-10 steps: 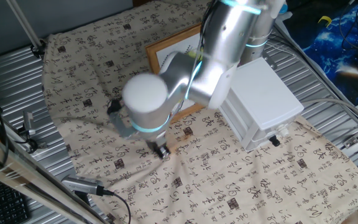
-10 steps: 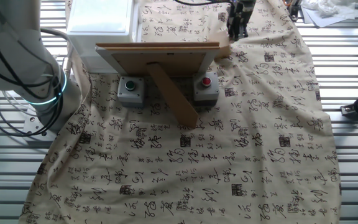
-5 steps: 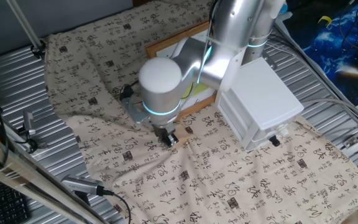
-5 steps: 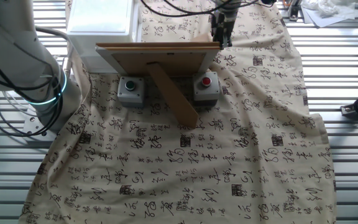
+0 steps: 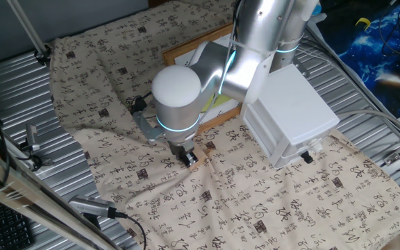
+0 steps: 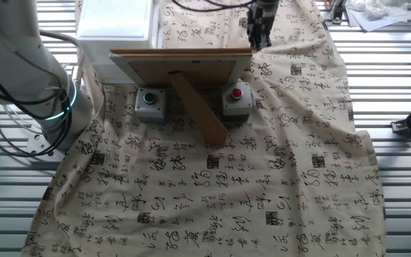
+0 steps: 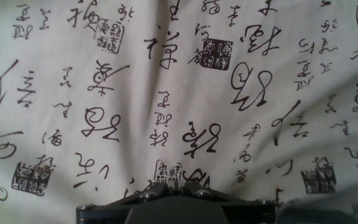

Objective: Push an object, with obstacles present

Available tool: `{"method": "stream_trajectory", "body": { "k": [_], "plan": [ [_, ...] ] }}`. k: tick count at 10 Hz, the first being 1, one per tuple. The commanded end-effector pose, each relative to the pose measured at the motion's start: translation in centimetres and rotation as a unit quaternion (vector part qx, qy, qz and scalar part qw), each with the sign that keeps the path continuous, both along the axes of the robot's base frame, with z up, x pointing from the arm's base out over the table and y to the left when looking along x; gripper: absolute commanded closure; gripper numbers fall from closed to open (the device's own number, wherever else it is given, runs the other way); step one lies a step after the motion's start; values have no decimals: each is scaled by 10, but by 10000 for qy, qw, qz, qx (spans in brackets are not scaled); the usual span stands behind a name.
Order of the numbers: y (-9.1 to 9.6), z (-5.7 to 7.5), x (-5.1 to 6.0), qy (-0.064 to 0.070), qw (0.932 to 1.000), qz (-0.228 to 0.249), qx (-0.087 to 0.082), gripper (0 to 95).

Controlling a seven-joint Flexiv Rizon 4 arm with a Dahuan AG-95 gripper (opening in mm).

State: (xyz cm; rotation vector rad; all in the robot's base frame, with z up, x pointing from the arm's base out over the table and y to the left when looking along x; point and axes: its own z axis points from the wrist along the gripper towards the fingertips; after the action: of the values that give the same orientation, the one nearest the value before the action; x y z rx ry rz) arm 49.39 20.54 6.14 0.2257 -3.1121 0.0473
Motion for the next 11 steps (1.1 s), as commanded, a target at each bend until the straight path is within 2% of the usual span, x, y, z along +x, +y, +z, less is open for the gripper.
{"method": "stream_trajectory", "body": {
  "k": [1, 4, 5, 6, 8, 11],
  "plan": [
    [3, 14, 10, 57, 10000, -11, 5, 950],
    [-10, 33, 27, 0, 10000, -41, 24, 950],
    [-15, 35, 29, -26, 10000, -27, 30, 950],
    [-30, 40, 37, -79, 9999, 74, 47, 950],
    [-44, 45, 48, -102, 9998, 155, 88, 950],
    [-50, 46, 51, -256, 9996, -1, 134, 950]
  ]
}}
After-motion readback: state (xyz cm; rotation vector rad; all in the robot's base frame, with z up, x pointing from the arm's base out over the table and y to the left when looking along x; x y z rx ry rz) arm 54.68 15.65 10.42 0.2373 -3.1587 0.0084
